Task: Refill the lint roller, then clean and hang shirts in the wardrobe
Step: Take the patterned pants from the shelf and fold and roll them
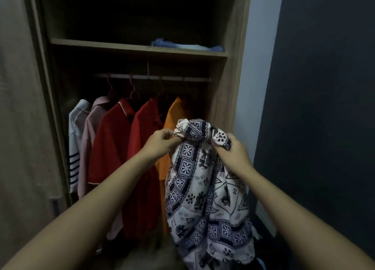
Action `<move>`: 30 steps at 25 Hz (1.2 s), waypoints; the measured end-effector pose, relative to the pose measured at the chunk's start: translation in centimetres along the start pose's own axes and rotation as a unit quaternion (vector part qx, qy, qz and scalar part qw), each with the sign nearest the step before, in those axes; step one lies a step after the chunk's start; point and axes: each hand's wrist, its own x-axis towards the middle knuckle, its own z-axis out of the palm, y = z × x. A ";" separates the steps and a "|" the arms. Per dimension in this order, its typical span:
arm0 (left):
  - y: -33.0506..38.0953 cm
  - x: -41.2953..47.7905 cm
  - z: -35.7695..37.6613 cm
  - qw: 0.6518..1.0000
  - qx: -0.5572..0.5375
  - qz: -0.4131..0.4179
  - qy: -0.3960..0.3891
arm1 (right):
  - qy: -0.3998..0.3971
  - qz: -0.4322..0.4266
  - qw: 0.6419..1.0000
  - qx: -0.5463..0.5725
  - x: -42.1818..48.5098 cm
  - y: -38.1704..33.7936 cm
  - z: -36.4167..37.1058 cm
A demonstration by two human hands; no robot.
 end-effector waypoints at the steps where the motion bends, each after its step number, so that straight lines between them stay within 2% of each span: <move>1: 0.1 0.1 0.2 0.999 -0.025 -0.017 -0.027 | 0.002 0.008 1.000 -0.012 0.1 0.3 -0.3; 3: -0.2 0.2 0.7 0.996 -0.038 -0.033 -0.069 | -0.004 0.026 0.999 -0.045 0.3 0.9 -1.0; 6: -0.5 -0.4 1.2 0.992 -0.052 -0.008 -0.112 | -0.014 0.053 0.996 -0.075 0.6 1.7 -1.3; 14: -0.6 -0.7 1.6 0.993 -0.089 0.015 -0.069 | -0.062 0.014 0.993 -0.094 0.5 2.5 -0.2; 18: -1.0 -1.1 0.4 0.986 -0.081 0.042 -0.136 | -0.072 0.033 0.994 -0.070 0.4 3.0 0.3; 21: -1.8 -1.8 -0.2 0.972 -0.133 0.040 -0.192 | -0.086 0.047 0.993 -0.071 0.3 3.3 0.5; 25: -2.6 -2.2 -0.7 0.965 -0.161 0.041 -0.203 | -0.093 0.053 0.990 -0.090 0.2 4.5 0.6; 28: -2.7 -1.8 -0.9 0.973 -0.138 0.046 -0.176 | -0.153 0.062 0.982 -0.087 0.3 4.5 0.4; 30: -2.8 -1.6 -0.6 0.973 -0.098 0.070 -0.197 | -0.217 0.064 0.969 -0.094 0.3 3.8 0.2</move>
